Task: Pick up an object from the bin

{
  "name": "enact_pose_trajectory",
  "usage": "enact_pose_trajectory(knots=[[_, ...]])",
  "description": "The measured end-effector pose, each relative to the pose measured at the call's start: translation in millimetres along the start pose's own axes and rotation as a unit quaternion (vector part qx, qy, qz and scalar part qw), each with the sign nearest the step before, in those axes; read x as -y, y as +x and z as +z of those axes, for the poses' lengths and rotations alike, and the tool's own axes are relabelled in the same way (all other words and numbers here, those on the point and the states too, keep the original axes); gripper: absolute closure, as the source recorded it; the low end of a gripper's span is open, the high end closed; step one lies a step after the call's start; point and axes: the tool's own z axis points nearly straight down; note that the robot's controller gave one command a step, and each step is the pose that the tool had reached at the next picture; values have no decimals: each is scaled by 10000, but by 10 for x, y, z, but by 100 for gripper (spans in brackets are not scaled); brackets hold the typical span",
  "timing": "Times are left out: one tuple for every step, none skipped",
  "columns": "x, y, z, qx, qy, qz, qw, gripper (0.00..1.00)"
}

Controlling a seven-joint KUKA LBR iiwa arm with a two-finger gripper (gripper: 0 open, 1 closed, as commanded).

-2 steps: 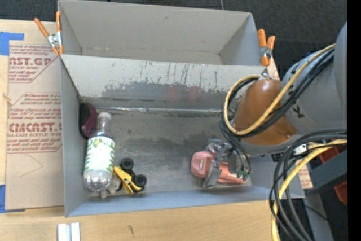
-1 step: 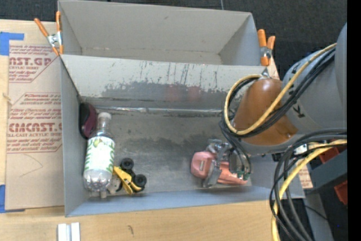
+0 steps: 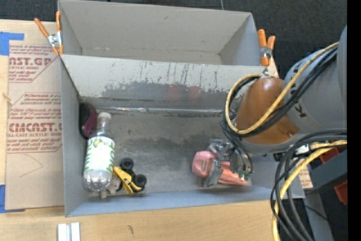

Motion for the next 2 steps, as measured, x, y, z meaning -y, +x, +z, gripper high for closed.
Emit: enact_pose_trajectory(knots=[[4,12,-79,-21,9,2,10000,100],[1,10,-174,-6,8,1,10000,100]])
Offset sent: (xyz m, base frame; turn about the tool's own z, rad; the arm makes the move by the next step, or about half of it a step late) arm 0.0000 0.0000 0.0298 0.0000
